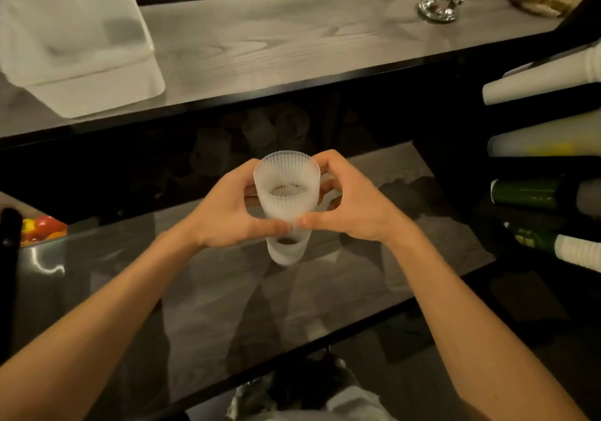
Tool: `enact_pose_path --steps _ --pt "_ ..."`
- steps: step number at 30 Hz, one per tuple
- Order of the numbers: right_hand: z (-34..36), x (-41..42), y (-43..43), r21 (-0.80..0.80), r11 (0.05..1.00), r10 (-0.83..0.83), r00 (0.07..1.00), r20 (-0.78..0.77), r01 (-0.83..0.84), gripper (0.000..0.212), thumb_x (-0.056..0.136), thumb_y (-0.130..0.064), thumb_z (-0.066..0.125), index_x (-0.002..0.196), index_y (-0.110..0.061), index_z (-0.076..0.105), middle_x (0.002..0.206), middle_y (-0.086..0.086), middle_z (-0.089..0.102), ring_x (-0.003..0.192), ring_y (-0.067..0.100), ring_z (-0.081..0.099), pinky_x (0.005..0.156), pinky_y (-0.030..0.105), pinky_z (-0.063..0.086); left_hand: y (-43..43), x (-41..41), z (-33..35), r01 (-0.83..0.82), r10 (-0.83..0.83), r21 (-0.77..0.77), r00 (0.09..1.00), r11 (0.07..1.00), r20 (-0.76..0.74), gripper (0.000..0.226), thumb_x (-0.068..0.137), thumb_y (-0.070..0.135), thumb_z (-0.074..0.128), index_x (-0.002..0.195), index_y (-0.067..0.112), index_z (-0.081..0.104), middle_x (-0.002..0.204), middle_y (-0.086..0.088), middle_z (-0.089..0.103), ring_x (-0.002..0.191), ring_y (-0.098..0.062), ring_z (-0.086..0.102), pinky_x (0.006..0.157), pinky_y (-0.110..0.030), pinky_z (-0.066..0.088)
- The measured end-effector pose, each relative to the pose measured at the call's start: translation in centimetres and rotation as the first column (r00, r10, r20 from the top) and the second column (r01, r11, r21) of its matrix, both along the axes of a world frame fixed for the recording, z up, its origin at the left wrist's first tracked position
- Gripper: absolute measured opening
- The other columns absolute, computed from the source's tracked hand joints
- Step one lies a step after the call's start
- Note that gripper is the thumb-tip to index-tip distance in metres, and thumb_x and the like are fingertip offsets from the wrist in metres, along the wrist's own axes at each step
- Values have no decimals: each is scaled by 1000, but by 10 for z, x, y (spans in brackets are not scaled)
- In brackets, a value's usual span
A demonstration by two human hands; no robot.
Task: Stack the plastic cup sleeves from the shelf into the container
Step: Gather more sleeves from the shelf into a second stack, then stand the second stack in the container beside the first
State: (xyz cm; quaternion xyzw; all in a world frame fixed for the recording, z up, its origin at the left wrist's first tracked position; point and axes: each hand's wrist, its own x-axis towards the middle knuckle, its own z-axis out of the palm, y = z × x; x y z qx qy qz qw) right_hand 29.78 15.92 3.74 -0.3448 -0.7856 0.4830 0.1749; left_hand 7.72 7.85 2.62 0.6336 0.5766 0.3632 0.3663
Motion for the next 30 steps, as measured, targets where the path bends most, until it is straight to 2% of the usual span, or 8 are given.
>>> enact_pose_path --steps 6,10,13,15,18,23,26,30 --pt "-24 -4 -22 32 999 -12 990 141 8 64 73 -35 90 121 -38 49 121 -22 56 110 -2 58 86 24 52 -21 -2 -34 -9 8 -61 1000 998 -13 78 67 33 95 133 26 53 125 15 63 118 -7 63 100 -39 54" --pt "-42 -8 -29 98 995 -56 976 210 36 64 75 -34 88 122 -43 46 122 -23 54 114 -1 53 93 29 50 -25 -1 -55 -49 46 -51 997 997 -58 82 67 38 92 136 26 51 129 15 60 120 -5 60 102 -39 52" --pt "-59 -8 -33 23 999 -37 972 233 32 79 74 -31 88 138 -42 42 134 -21 51 123 4 52 104 33 48 -28 -1 -72 -56 44 -126 995 991 -94 87 65 38 90 139 24 48 131 13 59 121 -5 58 104 -39 50" --pt "-68 -13 -40 -32 998 -40 978 206 47 84 74 -21 88 143 -37 43 136 -19 51 127 5 50 106 30 45 -30 0 -84 -74 52 -187 992 980 -115 87 65 40 89 140 24 48 132 11 59 123 -8 57 105 -41 50" --pt "-70 -21 -44 -55 991 -109 981 158 119 78 73 -13 89 138 -34 50 128 -15 57 115 7 58 92 26 50 -31 1 -85 -109 88 -194 989 975 -117 86 61 45 87 137 30 50 128 16 60 120 -6 58 103 -41 52" --pt "-35 -31 -31 -82 992 -85 993 85 92 77 71 -20 91 136 -36 53 127 -17 62 109 7 63 85 27 55 -32 -17 -42 -134 131 -84 991 987 -42 83 65 35 91 137 33 50 127 18 61 116 -2 60 96 -32 55" --pt "6 -46 -24 -42 998 -51 999 10 51 75 72 -20 92 135 -37 55 125 -20 63 103 1 65 76 18 57 -33 -31 -2 -172 173 17 984 985 -45 76 68 34 92 132 36 51 124 22 59 113 1 59 93 -29 55" --pt "60 -72 -13 29 999 18 993 -114 -15 75 75 -22 90 139 -38 54 128 -16 66 106 5 68 85 29 60 -33 -57 56 -218 219 98 976 971 3 73 67 40 92 129 42 53 126 24 60 117 -4 60 92 -34 57"
